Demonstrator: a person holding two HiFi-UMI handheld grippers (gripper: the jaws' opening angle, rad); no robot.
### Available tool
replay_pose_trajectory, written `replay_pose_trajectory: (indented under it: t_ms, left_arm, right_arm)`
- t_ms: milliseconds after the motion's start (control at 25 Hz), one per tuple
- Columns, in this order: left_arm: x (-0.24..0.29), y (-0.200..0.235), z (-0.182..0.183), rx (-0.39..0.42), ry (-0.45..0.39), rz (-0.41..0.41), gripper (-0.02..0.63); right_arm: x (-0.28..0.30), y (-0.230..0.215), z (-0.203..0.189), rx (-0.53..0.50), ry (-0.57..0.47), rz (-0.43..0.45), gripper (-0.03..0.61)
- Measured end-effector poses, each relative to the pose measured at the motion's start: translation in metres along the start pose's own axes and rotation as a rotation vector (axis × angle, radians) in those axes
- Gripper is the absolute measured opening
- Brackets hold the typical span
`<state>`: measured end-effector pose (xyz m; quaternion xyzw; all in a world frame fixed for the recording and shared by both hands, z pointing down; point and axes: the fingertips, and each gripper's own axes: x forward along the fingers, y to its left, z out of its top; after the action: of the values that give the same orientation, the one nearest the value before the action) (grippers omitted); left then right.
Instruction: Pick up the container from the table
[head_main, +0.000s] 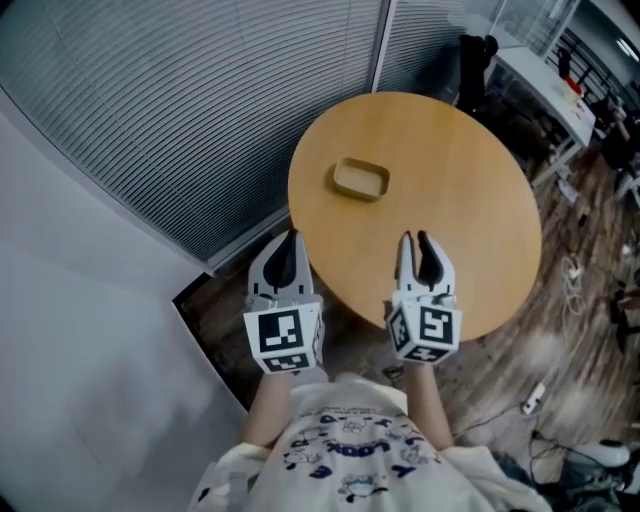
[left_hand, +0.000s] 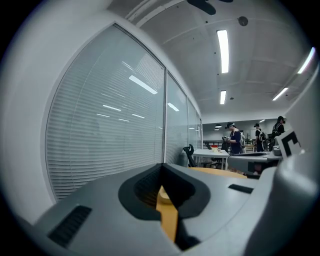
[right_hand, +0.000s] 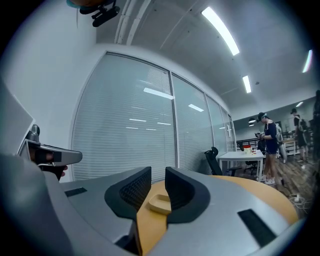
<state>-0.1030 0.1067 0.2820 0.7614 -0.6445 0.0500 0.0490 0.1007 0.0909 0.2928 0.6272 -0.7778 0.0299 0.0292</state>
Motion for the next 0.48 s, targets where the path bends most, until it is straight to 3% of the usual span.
replay_pose_trajectory:
  t_ms: [240, 480]
  left_arm:
    - [0.052, 0.040, -0.012, 0.001, 0.020, -0.045, 0.002]
    - [0.101, 0.048, -0.020, 0.002, 0.057, -0.078, 0.002]
  right_arm:
    - [0.054, 0.014, -0.015, 0.005, 0.025, -0.053, 0.083]
    - [0.099, 0.002, -0.024, 0.009, 0.052, -0.088, 0.089]
